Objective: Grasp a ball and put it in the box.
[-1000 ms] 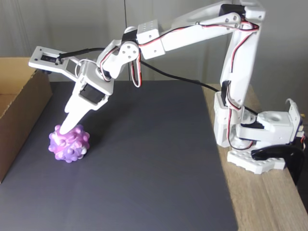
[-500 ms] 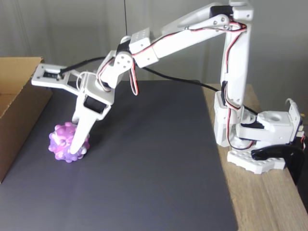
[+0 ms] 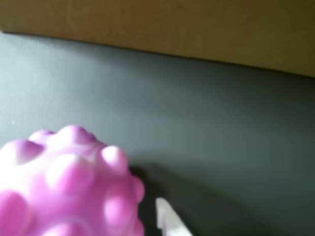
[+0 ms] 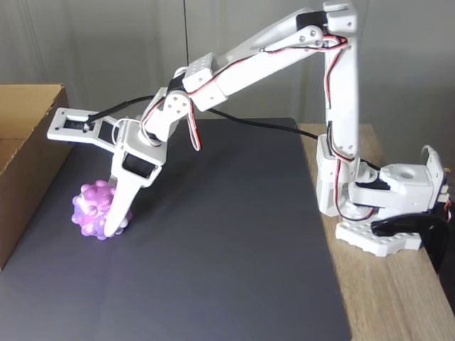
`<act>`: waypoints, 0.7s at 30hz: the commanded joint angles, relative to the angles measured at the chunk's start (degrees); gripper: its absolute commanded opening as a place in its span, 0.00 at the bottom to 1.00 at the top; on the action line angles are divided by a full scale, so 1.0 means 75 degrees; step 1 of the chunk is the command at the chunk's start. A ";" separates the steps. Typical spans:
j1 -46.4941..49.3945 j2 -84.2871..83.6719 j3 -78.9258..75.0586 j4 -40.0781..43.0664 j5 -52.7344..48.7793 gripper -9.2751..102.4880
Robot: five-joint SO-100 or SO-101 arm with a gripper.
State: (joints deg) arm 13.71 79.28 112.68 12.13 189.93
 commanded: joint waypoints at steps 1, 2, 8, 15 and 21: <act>0.0035 0.0035 -0.0363 -0.0152 0.0105 0.47; 0.0012 0.0023 -0.0375 -0.0176 0.0141 0.44; -0.0117 -0.0176 -0.0598 -0.0328 0.0211 0.37; -0.0164 -0.0199 -0.0527 -0.0281 0.0281 0.34; -0.0129 0.0047 -0.0516 -0.0129 0.0258 0.31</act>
State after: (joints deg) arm 12.83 76.99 110.48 10.72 191.95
